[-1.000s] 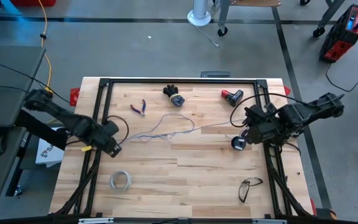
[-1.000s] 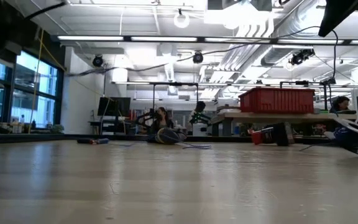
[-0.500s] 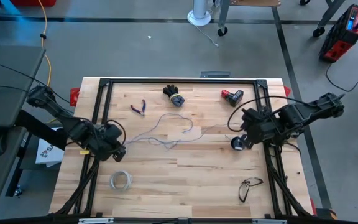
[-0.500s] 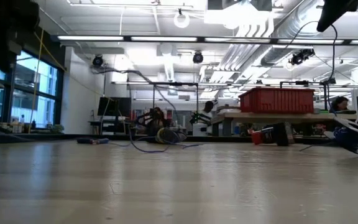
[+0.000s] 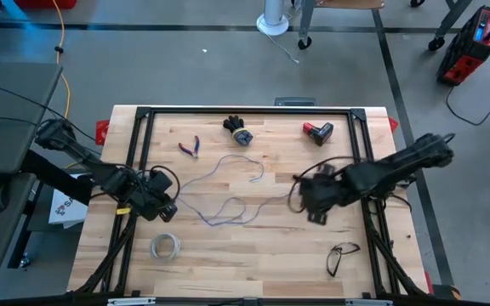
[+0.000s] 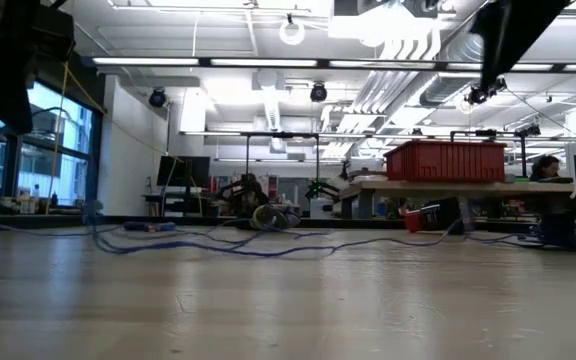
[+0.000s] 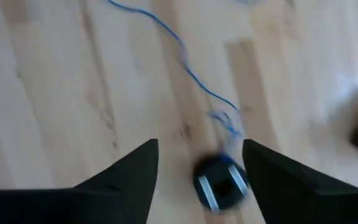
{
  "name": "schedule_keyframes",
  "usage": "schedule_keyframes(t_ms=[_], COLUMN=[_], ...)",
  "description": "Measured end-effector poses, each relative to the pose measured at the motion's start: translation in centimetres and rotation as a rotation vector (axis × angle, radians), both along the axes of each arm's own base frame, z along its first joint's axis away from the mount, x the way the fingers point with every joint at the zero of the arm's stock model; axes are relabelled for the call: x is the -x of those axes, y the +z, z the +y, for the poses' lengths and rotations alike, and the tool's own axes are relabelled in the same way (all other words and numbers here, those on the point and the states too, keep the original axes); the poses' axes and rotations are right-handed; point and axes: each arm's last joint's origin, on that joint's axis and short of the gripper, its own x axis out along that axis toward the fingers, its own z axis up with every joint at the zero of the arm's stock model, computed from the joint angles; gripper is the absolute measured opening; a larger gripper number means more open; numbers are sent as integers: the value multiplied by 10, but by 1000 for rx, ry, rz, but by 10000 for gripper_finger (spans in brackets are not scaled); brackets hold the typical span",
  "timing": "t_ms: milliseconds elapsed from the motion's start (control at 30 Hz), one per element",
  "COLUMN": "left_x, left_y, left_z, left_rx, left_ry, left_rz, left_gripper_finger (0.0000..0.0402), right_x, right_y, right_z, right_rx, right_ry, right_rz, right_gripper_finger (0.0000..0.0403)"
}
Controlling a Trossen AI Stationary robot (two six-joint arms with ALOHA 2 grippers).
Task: Coil cords
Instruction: Uncoil the blue wire from the black spool
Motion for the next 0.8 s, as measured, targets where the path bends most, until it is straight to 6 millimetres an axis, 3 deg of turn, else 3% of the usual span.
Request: schedule_keyframes(t_ms=[200, 367, 533, 800], left_x=[-7, -17, -23, -28], left_y=[-5, -7, -17, -18], left_z=[-5, -13, -17, -9], left_rx=[0, 21, 59, 47], left_ry=[0, -71, -135, -233], left_rz=[3, -22, 86, 118], left_gripper_finger=[0, 5, 56, 166], right_x=[-58, -89, -106, -112], right_y=[-32, -63, -85, -88], right_z=[25, 30, 29, 23], right_rx=[-90, -121, -255, -189], right_ry=[89, 53, 49, 193], right_rz=[-176, -212, -174, -182], right_gripper_finger=[225, 218, 218, 218])
